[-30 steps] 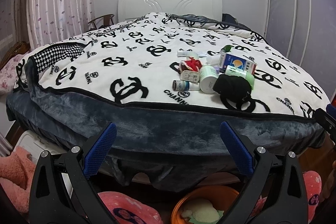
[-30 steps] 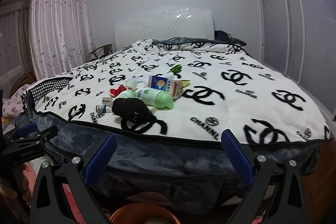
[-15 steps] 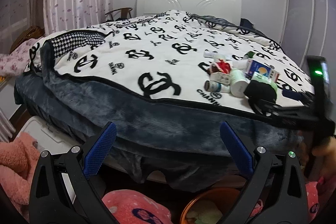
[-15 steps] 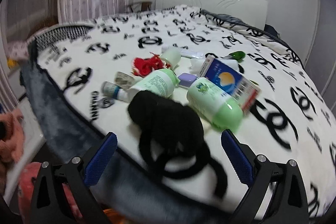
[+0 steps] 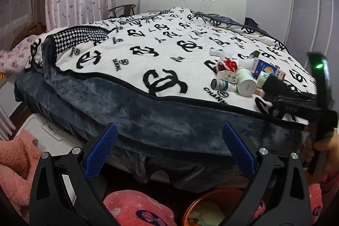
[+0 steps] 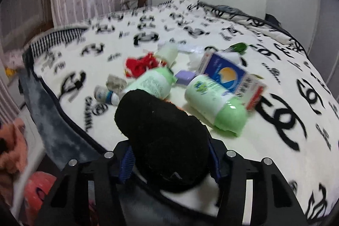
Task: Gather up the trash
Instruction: 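Grasp the black hair tie with the right gripper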
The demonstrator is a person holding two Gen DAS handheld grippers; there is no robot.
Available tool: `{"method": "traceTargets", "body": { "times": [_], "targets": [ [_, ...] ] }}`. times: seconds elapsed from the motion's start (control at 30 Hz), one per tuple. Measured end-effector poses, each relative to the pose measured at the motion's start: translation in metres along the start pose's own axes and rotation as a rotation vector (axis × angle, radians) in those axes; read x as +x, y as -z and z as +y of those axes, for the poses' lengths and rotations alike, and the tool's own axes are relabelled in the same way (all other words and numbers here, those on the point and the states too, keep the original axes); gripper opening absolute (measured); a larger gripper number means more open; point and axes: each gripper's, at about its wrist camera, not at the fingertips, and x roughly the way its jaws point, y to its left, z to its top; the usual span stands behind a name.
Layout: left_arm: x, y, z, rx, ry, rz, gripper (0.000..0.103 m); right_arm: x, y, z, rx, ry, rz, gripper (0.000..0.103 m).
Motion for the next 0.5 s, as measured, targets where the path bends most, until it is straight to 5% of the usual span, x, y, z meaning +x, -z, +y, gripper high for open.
{"method": "traceTargets", "body": {
  "times": [0.5],
  "targets": [
    [0.055, -0.016, -0.104, 0.215, 0.245, 0.064, 0.096, -0.144, 0.052, -0.048, 0.185, -0.044, -0.260, 0.057]
  ]
}}
